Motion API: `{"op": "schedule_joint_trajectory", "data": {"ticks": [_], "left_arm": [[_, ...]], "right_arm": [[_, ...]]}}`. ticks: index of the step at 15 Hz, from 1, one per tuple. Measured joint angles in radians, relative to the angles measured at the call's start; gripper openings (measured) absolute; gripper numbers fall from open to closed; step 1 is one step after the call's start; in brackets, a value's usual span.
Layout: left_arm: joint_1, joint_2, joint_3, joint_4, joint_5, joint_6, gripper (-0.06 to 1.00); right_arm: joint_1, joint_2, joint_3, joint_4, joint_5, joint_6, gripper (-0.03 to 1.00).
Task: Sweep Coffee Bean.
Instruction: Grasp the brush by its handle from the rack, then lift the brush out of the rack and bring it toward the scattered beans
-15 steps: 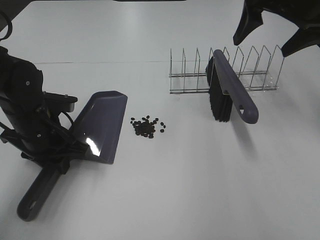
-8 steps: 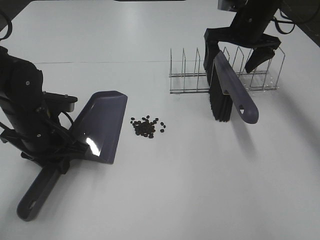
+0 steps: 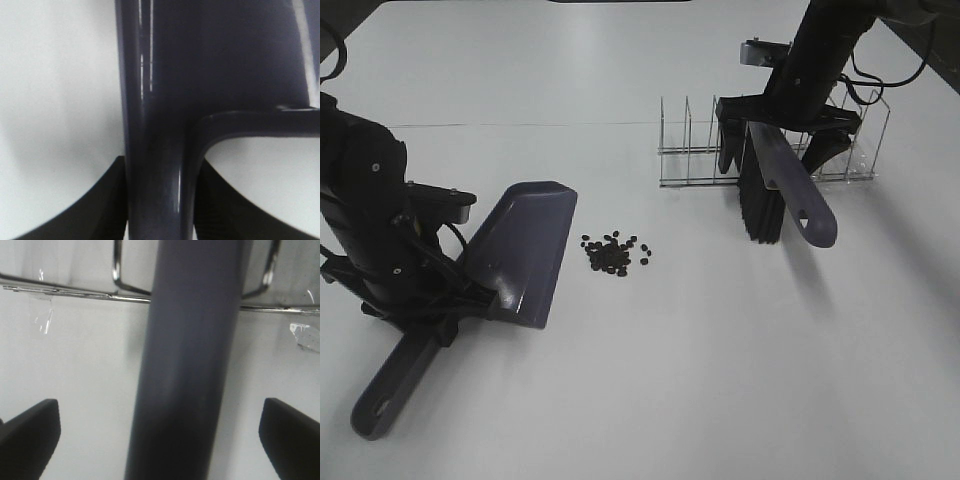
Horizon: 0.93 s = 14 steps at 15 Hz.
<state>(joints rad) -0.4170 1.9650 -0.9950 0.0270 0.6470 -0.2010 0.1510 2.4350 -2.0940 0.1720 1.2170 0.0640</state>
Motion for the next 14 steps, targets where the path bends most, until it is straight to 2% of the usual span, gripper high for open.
{"op": "schedule_joint_trajectory", "data": {"ticks": [3, 5, 7, 9, 14], "left_arm": [[0.0, 0.0, 0.0, 0.004, -0.001, 0.002, 0.33], [0.0, 0.0, 0.0, 0.006, -0.002, 0.003, 0.33], [0.0, 0.0, 0.0, 0.008, -0.002, 0.003, 0.33], [0.0, 0.0, 0.0, 0.012, -0.003, 0.003, 0.33], [0.0, 0.0, 0.0, 0.015, -0.005, 0.003, 0.33]], "right_arm": [[0.0, 0.012, 0.0, 0.008, 0.001, 0.0, 0.94], [0.0, 0.012, 0.0, 0.013, 0.001, 0.0, 0.85], [0.0, 0.012, 0.0, 0.005, 0.002, 0.0, 0.62], [0.0, 0.012, 0.0, -0.035, 0.002, 0.003, 0.29], [0.0, 0.007, 0.026, -0.052, -0.001, 0.001, 0.29]]}}
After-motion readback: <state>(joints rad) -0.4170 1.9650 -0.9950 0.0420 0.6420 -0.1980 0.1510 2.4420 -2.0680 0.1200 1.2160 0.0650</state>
